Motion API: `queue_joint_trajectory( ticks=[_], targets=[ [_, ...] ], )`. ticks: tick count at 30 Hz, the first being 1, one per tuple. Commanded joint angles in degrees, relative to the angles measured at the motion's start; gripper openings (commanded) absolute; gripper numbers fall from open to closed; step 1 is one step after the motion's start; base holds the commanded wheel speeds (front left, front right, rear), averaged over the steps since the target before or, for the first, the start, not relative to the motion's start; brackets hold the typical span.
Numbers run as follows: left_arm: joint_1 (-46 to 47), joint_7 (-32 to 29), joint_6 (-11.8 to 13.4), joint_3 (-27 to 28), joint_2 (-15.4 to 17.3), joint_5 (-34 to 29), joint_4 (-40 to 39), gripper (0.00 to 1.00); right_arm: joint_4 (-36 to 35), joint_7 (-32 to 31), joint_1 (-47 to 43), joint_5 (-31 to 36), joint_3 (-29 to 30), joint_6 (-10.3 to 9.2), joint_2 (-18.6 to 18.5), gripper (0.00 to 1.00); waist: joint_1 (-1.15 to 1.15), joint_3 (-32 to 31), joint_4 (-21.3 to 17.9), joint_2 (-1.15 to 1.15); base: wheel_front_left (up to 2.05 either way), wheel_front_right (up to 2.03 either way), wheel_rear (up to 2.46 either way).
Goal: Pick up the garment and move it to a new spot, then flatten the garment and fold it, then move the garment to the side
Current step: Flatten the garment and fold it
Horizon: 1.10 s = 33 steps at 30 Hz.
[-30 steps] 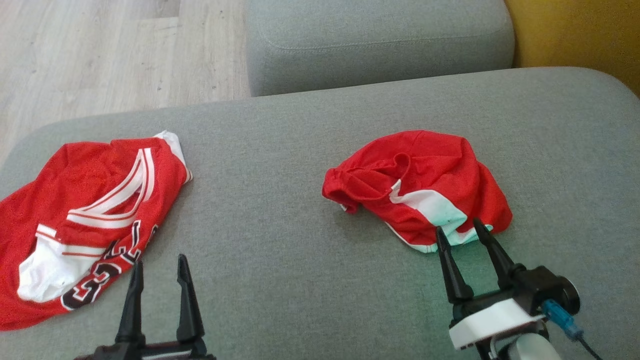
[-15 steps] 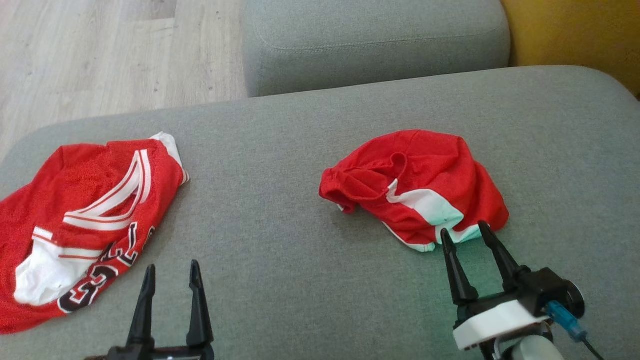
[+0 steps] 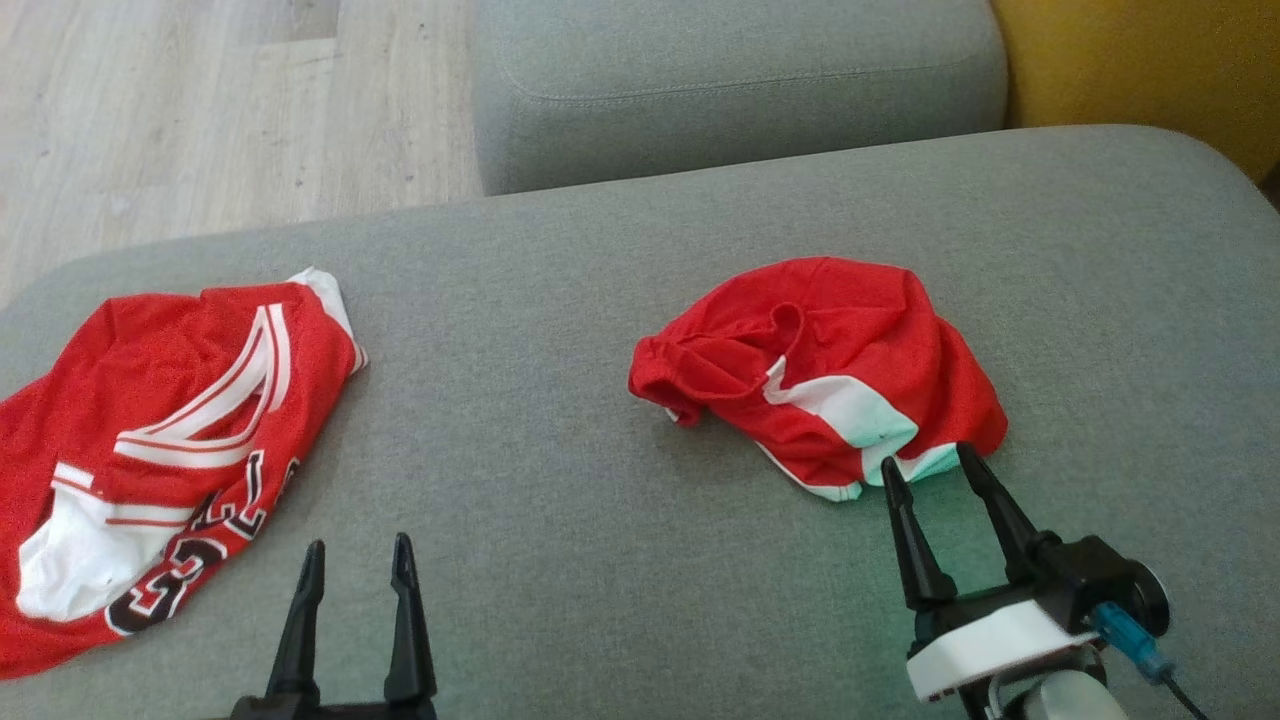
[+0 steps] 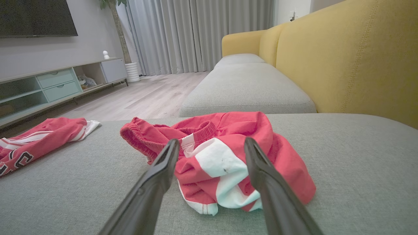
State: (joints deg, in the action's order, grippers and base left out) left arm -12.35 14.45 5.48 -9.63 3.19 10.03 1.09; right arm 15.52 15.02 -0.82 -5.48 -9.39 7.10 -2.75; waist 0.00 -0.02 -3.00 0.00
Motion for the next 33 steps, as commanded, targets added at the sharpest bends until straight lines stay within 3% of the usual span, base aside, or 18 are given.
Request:
queue_joint_trajectory(
  ticks=[1, 9, 18, 28, 33],
  targets=[
    [1.06, 0.54, 0.03, 1.27, -0.31, -0.49, -1.57, 1.00, -1.67, -0.02, 1.59, 0.00, -1.42, 0.39, -0.13, 1.00, 0.00, -0.02, -0.22, 0.00, 0.00, 0.00, 0.00],
    [1.18, 0.54, -0.01, 0.61, -0.31, -0.68, -1.27, 1.00, -2.10, -0.02, 1.93, -0.37, -1.98, 0.39, -0.13, 1.00, 0.00, 0.37, -1.99, 0.00, 0.00, 0.00, 0.00],
    [12.51, 0.44, -4.86, -7.37, -0.31, -1.97, 8.14, 1.00, -3.95, -0.02, 4.52, 0.09, -3.77, 0.39, -0.13, 1.00, 0.00, 5.42, -7.86, 0.00, 0.00, 0.00, 0.00],
    [29.40, -9.91, -3.06, -11.16, -0.31, -3.81, 16.99, 1.00, -5.28, -0.02, 6.94, -0.56, -4.43, 0.39, -0.13, 1.00, 0.00, 10.55, -13.82, 0.00, 0.00, 0.00, 0.00],
    [35.45, -15.32, -4.50, -12.71, 0.02, -4.96, 19.13, 1.00, -5.62, -0.02, 7.65, -1.24, -4.39, 0.39, -0.13, 1.00, 0.00, 12.97, -15.49, 0.00, 0.00, 0.00, 0.00]
  ],
)
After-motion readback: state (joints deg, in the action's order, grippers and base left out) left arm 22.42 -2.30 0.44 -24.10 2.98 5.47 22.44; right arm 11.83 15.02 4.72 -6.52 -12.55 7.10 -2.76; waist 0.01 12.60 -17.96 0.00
